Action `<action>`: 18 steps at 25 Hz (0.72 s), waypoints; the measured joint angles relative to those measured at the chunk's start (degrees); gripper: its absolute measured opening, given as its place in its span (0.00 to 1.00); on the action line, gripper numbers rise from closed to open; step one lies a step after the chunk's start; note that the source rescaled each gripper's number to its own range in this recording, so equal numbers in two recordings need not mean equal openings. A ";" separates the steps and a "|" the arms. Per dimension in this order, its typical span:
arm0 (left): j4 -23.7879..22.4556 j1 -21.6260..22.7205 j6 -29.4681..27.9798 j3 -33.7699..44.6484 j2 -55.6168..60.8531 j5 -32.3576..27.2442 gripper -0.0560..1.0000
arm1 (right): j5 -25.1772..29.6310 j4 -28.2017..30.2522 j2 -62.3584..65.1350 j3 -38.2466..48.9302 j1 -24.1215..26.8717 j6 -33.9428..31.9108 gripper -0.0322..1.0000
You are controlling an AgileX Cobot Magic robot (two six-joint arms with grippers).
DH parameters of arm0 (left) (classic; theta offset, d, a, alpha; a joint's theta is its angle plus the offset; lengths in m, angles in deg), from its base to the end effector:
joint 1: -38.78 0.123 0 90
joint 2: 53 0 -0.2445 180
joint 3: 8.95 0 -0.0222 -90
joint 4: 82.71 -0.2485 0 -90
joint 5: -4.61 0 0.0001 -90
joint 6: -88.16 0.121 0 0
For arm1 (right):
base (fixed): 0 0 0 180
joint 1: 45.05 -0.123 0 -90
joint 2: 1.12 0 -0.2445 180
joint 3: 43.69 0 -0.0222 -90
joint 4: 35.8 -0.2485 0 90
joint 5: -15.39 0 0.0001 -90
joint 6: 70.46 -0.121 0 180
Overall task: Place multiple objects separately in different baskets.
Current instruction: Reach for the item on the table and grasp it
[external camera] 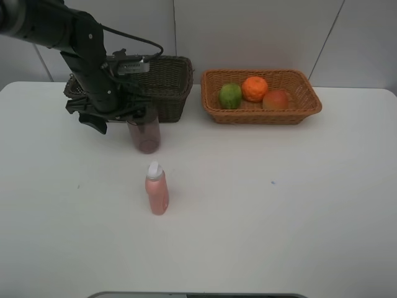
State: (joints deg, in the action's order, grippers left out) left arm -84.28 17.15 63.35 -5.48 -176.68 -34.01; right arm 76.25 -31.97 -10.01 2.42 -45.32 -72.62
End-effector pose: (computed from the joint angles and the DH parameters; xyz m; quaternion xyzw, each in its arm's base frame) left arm 0.3510 -0.1369 0.0768 -0.0180 0.9921 -0.0398 0.1177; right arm 0.0580 -0.0068 0.2688 0.0157 0.8468 -0.0221 0.5312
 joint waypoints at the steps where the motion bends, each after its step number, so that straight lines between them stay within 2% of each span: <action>1: 0.00 0.00 0.00 0.00 -0.07 0.00 0.99 | 0.00 0.00 0.00 0.00 0.00 0.00 1.00; 3: 0.00 0.00 0.00 0.00 -0.07 0.00 0.93 | 0.00 0.00 0.00 0.00 0.00 0.00 1.00; 4: 0.00 0.00 0.00 0.00 -0.07 0.00 0.86 | 0.00 0.00 0.00 0.00 0.00 0.00 1.00; 6: 0.00 0.00 0.00 0.00 -0.07 -0.07 0.68 | 0.00 0.00 0.00 0.00 0.00 0.00 1.00; 9: 0.00 0.00 0.00 0.00 -0.07 -0.10 0.31 | 0.00 0.00 0.00 0.00 0.00 0.00 1.00; 11: 0.00 0.00 0.00 0.00 -0.07 -0.10 0.13 | 0.00 0.00 0.00 0.00 0.00 0.00 1.00; 12: 0.20 0.00 -0.01 0.00 -0.07 -0.10 0.07 | 0.00 0.00 0.00 0.00 0.00 0.00 1.00; 18: 0.18 -0.07 -0.01 0.00 -0.02 -0.22 0.06 | 0.00 0.00 0.00 0.00 0.00 0.00 1.00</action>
State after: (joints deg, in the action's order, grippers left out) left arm -84.09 17.08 63.34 -5.48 -176.70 -34.23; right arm 76.25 -31.97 -10.01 2.42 -45.32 -72.62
